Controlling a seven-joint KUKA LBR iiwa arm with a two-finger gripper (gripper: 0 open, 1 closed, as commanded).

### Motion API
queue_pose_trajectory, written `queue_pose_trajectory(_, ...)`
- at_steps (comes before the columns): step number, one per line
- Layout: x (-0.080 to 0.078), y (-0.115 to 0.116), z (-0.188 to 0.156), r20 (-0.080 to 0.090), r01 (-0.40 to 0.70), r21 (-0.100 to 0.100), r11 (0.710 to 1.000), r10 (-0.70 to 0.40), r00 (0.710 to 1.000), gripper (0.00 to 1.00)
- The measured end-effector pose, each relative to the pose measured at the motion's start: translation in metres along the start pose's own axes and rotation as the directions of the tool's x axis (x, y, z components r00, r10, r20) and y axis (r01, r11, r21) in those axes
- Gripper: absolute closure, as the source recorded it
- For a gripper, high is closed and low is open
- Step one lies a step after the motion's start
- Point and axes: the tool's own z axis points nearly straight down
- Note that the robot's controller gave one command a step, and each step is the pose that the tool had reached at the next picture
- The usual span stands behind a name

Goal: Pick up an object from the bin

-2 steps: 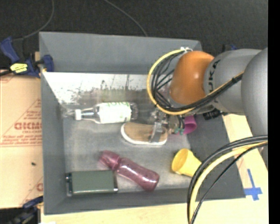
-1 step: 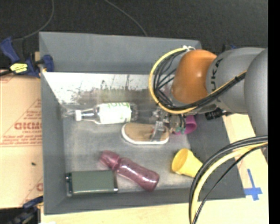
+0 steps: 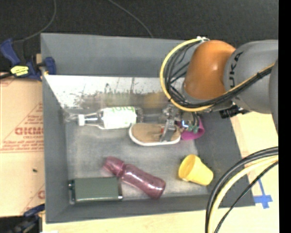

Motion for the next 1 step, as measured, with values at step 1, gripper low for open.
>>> queue_pose_trajectory(1, 0.0002, -0.0057, 0.0256, -0.005, 0.0, 0.001, 1.0, 0.0, 1.0, 1.0)
